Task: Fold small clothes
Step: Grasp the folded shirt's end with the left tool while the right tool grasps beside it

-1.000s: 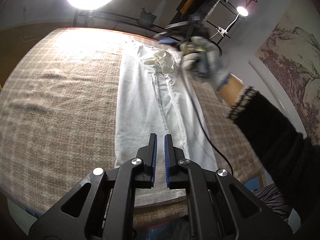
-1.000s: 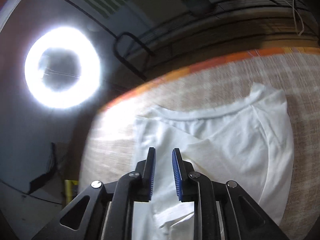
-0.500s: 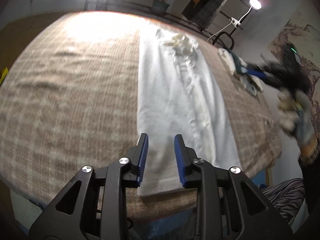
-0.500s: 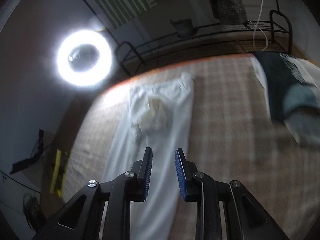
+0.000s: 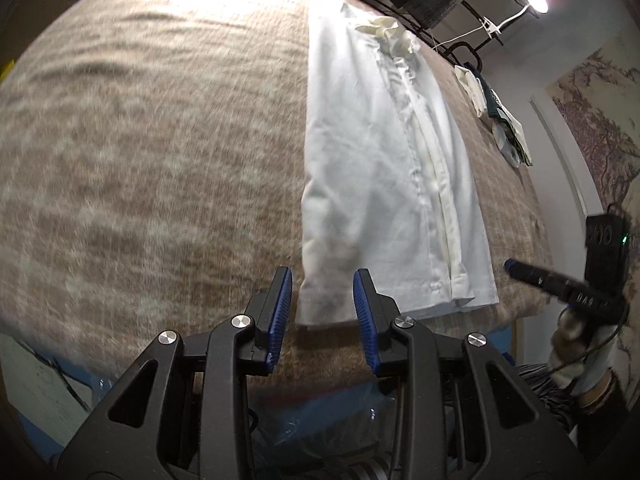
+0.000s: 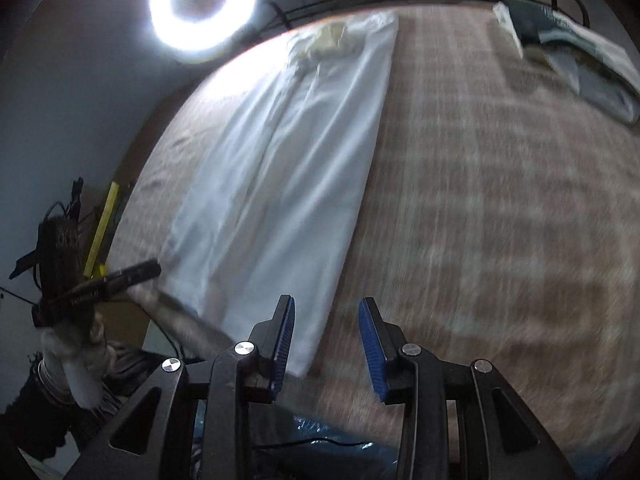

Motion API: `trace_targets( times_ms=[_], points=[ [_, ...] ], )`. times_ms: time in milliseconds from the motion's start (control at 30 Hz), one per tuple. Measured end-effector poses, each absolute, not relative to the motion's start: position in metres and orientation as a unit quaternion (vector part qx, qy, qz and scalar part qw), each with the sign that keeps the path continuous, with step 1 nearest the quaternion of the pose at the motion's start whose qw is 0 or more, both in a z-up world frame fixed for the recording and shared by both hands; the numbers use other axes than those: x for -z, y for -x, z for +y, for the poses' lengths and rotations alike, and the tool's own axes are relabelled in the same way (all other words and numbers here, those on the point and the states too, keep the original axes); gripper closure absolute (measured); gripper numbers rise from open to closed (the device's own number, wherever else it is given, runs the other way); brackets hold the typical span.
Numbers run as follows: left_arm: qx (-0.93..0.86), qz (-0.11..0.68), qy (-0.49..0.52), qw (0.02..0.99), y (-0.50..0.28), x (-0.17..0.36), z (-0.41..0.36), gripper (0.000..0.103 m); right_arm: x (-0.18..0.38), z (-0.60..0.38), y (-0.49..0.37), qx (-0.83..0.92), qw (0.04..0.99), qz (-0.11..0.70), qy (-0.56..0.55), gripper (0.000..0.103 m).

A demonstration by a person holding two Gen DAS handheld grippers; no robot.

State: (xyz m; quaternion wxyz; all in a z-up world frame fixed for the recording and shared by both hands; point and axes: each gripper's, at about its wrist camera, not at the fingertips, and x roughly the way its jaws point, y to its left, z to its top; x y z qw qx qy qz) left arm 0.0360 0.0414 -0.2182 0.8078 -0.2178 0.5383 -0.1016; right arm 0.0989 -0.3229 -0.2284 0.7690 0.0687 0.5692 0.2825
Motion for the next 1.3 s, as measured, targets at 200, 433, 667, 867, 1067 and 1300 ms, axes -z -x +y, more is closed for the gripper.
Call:
trace_targets(
  times_ms=[200, 433, 667, 867, 1067, 1300],
  points=[
    [0.109, 0.538, 0.237, 0.801, -0.033, 0.221, 0.047, 0.072, 0.251, -0.324, -0.091, -0.31, 0.742, 0.589, -0.081, 0.067],
    [0.116, 0.541, 0.22, 0.804, -0.036, 0.223, 0.038, 0.098, 0.261, -0.319, -0.081, -0.334, 0.73, 0.587, -0.107, 0.084],
    [0.123, 0.529, 0.235, 0.806, -0.034, 0.217, 0.042, 0.1, 0.263, -0.328, -0.081, -0.338, 0.723, 0.586, -0.138, 0.103],
    [0.135, 0.51, 0.243, 0.814, -0.04, 0.201, 0.044, 0.1, 0.253, -0.337, -0.086, -0.344, 0.727, 0.568, -0.173, 0.103],
    [0.133, 0.502, 0.264, 0.813, -0.052, 0.193, 0.05, 0.1, 0.244, -0.347, -0.101, -0.34, 0.736, 0.552, -0.194, 0.103],
    [0.134, 0.498, 0.26, 0.816, -0.067, 0.184, 0.047, 0.101, 0.231, -0.356, -0.122, -0.332, 0.744, 0.538, -0.217, 0.103]
  ],
)
